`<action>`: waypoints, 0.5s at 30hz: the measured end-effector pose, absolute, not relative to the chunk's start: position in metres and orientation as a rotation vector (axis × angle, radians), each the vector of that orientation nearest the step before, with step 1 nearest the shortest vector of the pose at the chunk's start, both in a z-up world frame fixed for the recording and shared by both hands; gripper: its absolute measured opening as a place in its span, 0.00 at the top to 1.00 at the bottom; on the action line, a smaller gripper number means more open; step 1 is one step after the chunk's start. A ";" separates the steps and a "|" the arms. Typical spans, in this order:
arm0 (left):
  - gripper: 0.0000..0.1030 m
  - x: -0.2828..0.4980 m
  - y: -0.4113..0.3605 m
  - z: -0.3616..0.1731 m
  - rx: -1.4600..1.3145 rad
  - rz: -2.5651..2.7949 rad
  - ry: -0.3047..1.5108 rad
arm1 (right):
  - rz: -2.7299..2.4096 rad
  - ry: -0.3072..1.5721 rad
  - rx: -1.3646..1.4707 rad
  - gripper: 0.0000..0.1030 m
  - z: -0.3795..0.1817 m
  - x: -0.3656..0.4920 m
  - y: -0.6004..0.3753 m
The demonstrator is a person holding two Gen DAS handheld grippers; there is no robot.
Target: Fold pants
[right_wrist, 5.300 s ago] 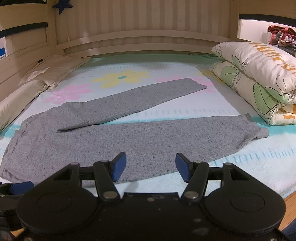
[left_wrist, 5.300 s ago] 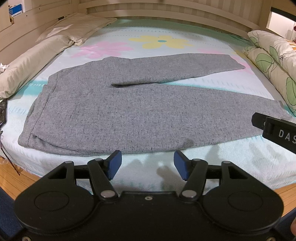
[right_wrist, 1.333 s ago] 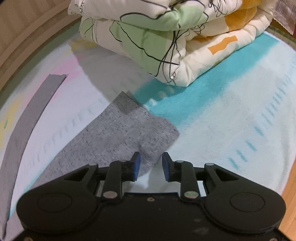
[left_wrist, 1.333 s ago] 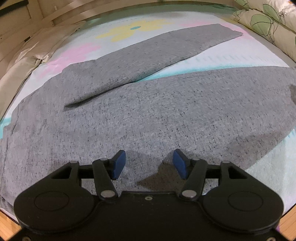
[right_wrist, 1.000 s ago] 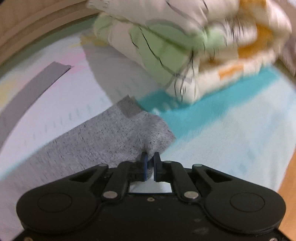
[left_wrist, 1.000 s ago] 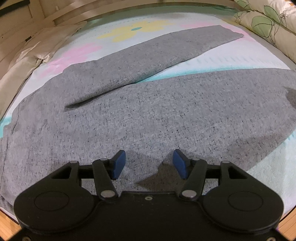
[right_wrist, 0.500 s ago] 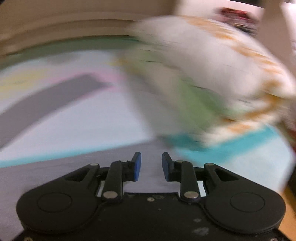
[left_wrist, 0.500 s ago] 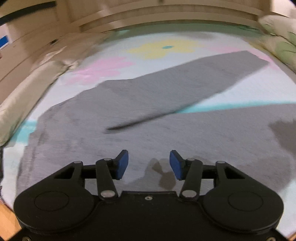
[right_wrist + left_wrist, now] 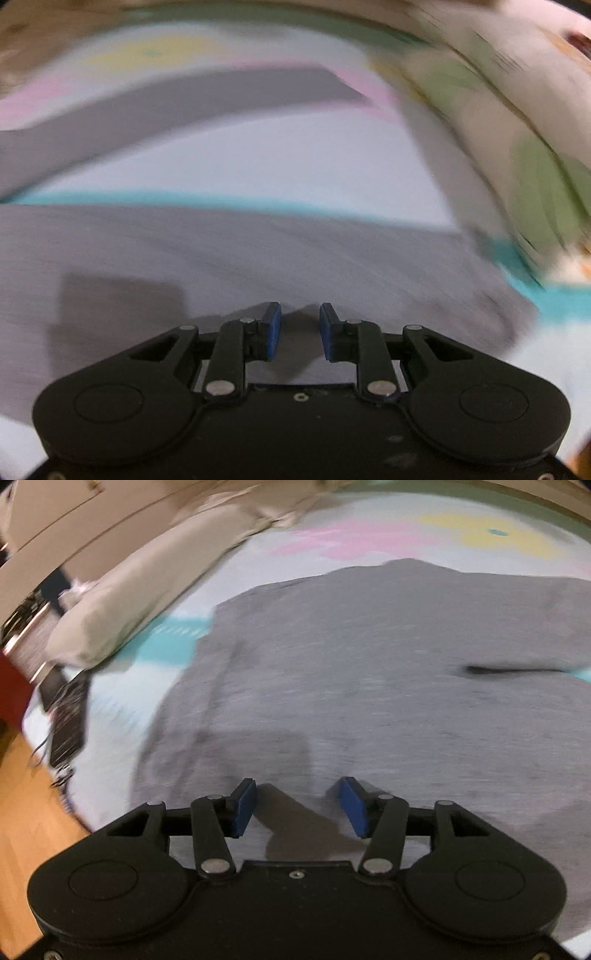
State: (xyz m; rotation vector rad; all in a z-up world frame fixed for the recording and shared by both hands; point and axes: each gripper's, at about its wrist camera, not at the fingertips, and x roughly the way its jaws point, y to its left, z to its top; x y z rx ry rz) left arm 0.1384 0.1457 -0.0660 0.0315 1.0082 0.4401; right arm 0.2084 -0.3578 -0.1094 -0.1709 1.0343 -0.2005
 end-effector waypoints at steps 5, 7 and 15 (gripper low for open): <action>0.42 0.137 0.151 -0.060 0.042 0.472 1.039 | -0.352 1.017 -0.079 0.76 -0.108 0.200 -0.406; 0.47 0.139 0.142 -0.051 0.059 0.459 1.037 | -0.381 1.035 -0.068 0.76 -0.101 0.202 -0.406; 0.46 0.173 0.128 0.034 0.048 0.331 0.881 | -0.200 0.898 -0.049 0.73 -0.028 0.240 -0.352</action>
